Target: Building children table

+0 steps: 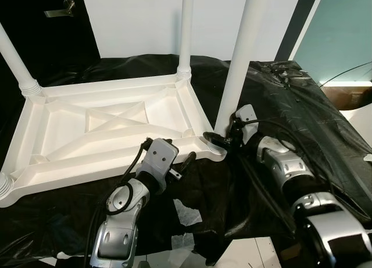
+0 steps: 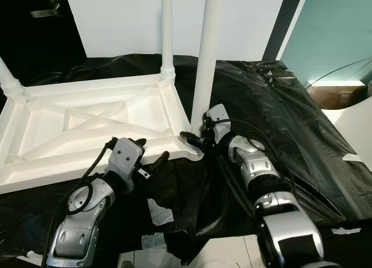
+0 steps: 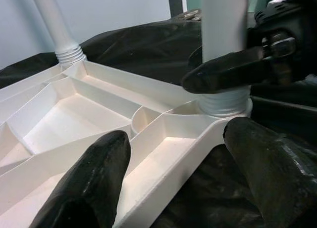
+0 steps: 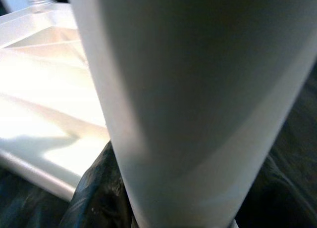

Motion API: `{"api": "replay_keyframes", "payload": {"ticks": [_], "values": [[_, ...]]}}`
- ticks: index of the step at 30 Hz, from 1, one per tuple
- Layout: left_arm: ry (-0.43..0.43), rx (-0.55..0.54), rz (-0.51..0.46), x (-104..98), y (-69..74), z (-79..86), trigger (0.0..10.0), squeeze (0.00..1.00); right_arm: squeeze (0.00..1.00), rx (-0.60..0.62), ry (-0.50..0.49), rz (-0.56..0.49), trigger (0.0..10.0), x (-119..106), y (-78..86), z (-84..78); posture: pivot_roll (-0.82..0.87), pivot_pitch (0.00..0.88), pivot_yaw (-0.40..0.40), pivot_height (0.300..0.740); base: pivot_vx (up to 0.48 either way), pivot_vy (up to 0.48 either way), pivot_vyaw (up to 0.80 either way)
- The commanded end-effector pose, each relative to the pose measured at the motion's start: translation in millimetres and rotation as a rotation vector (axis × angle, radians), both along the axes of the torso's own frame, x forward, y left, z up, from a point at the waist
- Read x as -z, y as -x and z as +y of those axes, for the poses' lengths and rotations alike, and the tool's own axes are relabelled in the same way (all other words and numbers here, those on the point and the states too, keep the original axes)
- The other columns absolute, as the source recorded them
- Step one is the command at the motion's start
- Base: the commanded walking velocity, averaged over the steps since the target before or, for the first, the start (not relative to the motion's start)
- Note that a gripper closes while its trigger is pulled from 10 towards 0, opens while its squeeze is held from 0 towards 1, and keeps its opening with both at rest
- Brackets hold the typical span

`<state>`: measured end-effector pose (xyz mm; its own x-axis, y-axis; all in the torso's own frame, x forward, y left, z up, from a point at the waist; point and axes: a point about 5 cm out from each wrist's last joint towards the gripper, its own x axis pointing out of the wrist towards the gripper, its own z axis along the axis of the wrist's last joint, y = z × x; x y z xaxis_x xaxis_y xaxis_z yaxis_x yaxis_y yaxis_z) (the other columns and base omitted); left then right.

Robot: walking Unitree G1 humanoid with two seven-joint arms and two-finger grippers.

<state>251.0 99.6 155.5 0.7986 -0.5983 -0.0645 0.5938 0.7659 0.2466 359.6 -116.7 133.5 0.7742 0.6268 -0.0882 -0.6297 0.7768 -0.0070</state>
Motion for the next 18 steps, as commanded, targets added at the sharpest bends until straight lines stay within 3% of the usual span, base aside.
{"api": "replay_keyframes", "payload": {"ticks": [1,6,10,12,18], "values": [[0.008,-0.146,-0.032,-0.1,-1.2,5.3,10.0,0.0,0.0,0.091,-0.009,0.094,10.0,19.1,5.5,3.4,0.16,0.0,-0.059,0.74,0.0,0.0,0.0],[0.008,-0.142,-0.031,-0.3,-1.0,6.5,10.0,0.0,0.0,0.201,-0.048,0.099,10.0,24.2,9.0,13.7,0.16,0.0,-0.051,0.74,0.0,0.0,0.0],[0.006,-0.138,-0.034,-1.9,-3.2,7.4,10.0,0.0,0.0,0.431,-0.081,0.117,10.0,30.1,10.3,18.2,0.16,0.0,-0.047,0.74,0.0,0.0,0.0],[0.007,-0.137,-0.037,-2.7,-4.3,7.3,10.0,0.0,0.0,0.49,-0.104,0.133,10.0,32.0,12.4,21.8,0.15,0.0,-0.043,0.74,0.0,0.0,0.0],[0.008,-0.131,-0.037,-2.3,-4.4,5.6,10.0,0.0,0.0,0.49,-0.109,0.128,10.0,28.8,15.0,24.6,0.15,0.0,-0.049,0.74,0.0,0.0,0.0]]}}
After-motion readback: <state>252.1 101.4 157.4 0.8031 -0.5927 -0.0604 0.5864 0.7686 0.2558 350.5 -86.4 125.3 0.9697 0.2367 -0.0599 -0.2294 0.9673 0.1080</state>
